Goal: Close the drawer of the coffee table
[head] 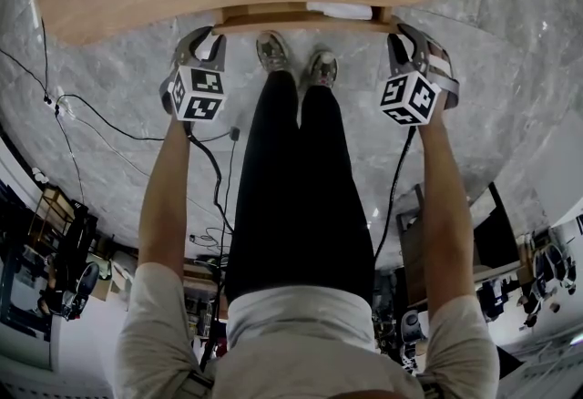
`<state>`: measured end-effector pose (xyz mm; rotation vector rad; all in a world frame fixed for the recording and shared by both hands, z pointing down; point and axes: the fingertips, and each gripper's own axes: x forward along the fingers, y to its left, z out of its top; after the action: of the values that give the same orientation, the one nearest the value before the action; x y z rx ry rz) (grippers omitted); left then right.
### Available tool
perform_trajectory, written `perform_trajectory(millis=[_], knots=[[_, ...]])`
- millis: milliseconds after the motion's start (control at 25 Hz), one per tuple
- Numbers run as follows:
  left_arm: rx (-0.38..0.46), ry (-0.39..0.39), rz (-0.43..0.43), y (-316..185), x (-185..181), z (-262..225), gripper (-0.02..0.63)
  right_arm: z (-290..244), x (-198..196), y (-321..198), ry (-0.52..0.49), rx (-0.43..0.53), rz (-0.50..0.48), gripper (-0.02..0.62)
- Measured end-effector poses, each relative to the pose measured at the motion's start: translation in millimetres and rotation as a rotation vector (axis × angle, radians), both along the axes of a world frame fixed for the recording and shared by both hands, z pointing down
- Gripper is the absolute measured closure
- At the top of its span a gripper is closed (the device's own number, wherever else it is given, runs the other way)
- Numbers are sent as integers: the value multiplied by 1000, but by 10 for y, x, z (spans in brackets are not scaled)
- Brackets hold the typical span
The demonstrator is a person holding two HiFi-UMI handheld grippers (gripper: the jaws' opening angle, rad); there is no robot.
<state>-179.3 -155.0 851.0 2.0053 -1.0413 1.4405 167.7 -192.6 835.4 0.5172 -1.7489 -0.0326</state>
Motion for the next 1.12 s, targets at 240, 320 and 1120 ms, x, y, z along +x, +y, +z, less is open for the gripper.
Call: perform_trajectory(millis=[240, 320, 1120], knots=[[-5, 23, -59, -95, 15, 10, 483, -11, 24, -125, -7, 31, 53, 483], [-1, 26, -80, -129, 10, 8, 483, -19, 19, -159, -10, 42, 64, 482], [80, 76, -411, -389, -15, 10, 491, -57, 97, -447, -76, 191, 385, 414]])
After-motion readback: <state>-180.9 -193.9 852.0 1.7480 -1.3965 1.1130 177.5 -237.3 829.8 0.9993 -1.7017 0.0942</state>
